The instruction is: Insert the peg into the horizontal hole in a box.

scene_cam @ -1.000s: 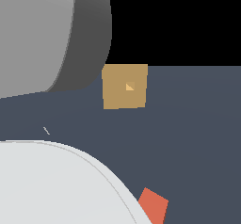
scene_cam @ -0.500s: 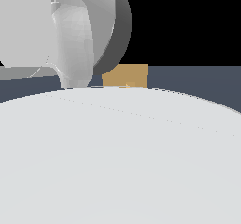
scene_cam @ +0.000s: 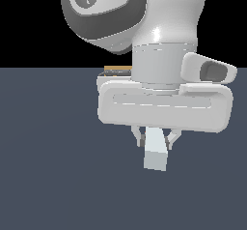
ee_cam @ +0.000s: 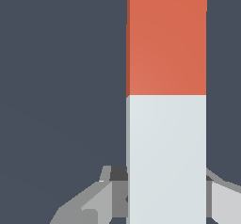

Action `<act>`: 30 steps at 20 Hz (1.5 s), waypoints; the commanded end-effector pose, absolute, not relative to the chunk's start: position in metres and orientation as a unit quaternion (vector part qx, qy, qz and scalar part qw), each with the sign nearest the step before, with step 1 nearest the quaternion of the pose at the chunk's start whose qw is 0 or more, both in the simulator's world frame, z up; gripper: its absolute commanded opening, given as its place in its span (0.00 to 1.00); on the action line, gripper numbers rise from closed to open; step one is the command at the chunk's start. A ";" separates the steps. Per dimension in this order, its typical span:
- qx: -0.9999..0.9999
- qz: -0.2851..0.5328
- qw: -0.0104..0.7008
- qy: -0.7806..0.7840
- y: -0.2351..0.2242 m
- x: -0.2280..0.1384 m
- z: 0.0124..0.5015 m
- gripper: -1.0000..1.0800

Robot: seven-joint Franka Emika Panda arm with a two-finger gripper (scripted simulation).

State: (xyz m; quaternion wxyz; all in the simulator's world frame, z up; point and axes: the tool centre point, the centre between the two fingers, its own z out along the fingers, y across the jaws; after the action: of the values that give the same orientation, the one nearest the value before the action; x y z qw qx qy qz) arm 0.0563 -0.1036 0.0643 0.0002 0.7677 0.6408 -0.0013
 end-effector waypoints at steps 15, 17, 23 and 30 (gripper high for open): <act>0.655 0.000 0.000 0.756 0.075 0.066 0.104 0.00; 0.655 0.000 0.000 0.755 0.074 0.065 0.104 0.00; 0.654 0.001 0.001 0.756 0.074 0.066 0.105 0.00; 0.655 0.000 0.000 0.756 0.077 0.064 0.104 0.00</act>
State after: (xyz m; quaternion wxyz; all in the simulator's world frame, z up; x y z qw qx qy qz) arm 0.0643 0.0746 0.1024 -0.0009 0.6550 0.7556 -0.0013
